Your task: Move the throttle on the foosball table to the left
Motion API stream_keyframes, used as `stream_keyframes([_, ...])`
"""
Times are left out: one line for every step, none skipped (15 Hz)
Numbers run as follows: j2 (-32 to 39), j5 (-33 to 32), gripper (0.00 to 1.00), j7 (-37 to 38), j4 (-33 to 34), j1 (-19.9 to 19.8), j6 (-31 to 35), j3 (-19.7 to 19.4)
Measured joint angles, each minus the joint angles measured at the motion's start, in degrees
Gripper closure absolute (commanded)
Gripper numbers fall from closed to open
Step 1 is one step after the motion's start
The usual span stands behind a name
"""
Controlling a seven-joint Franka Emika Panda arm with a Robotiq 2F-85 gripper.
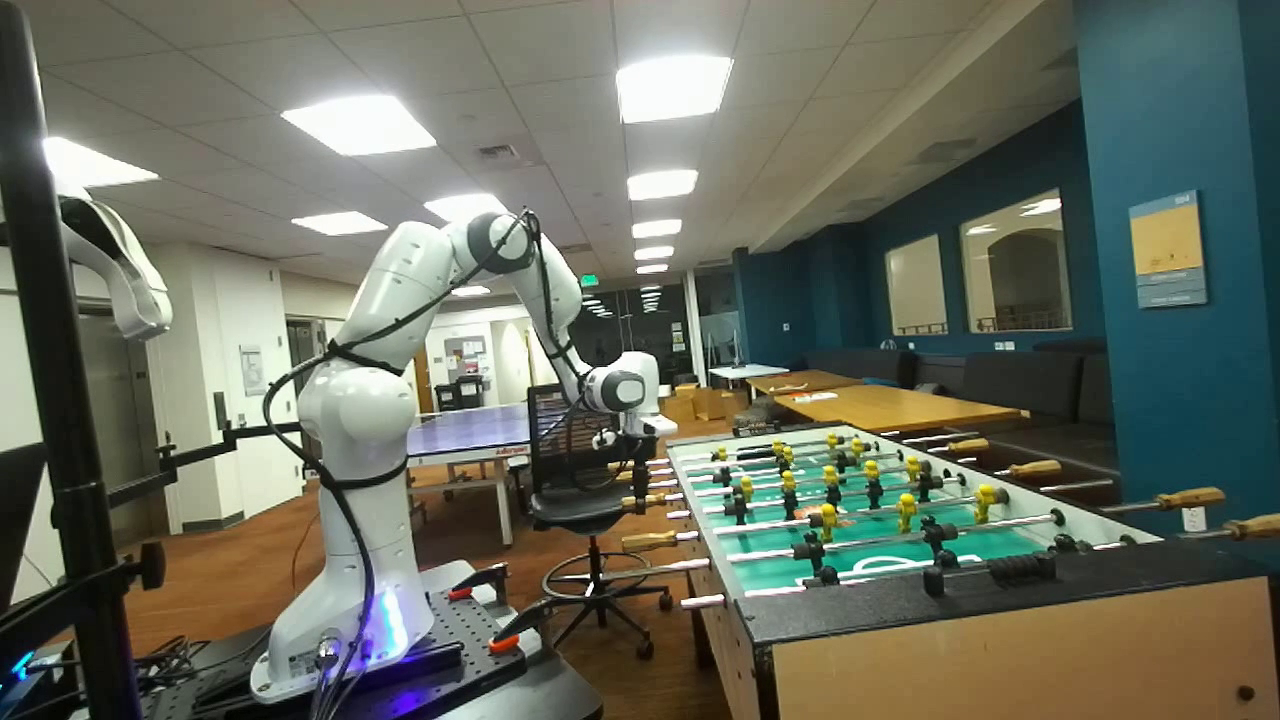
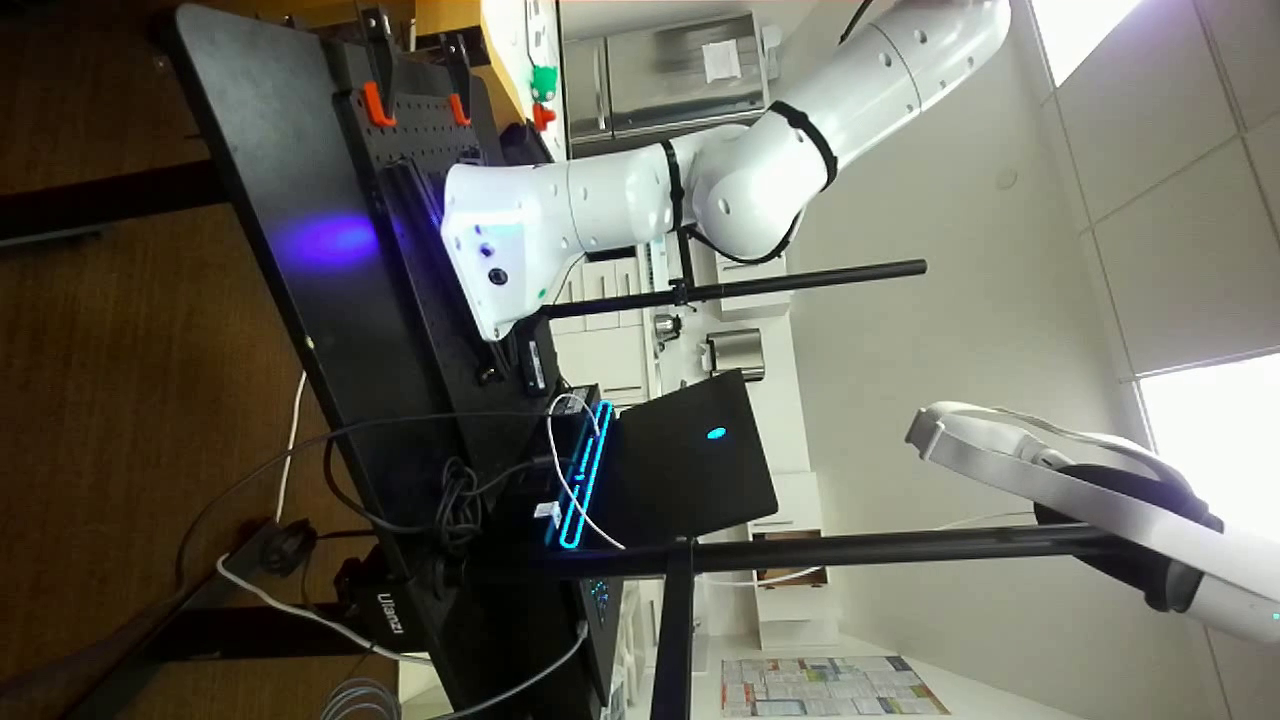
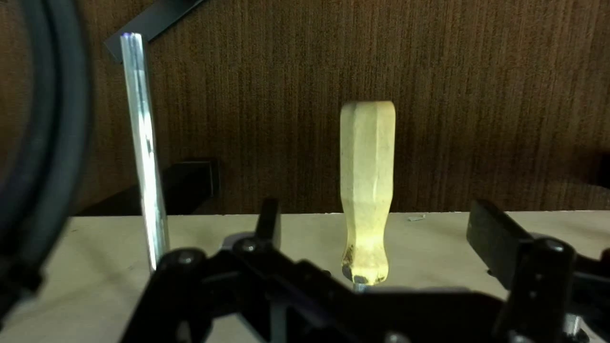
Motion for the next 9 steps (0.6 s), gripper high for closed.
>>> stream_keyframes([0.5,0.0,0.0,0.1,0.0,0.2,0.9,-0.2])
stream_keyframes([0.9,0.1,0.0,0.3,0.0,0.3,1.9,-0.3])
stream_keyframes([1.4,0.3,0.0,0.6,0.0,0.4,2.8,-0.4])
stream_keyframes([1.8,0.4,0.0,1.0,0.0,0.4,3.5,-0.4])
stream_keyframes([2.3,0.4,0.0,1.3,0.0,0.5,4.2,-0.5])
stream_keyframes([2.7,0.5,0.0,1.5,0.0,0.5,4.7,-0.6])
stream_keyframes([3.1,0.5,0.0,1.8,0.0,0.6,5.1,-0.7])
stream_keyframes([3.6,0.5,0.0,2.2,0.0,0.7,5.4,-0.9])
stream_keyframes([4.0,0.5,0.0,2.4,0.0,0.9,5.7,-1.2])
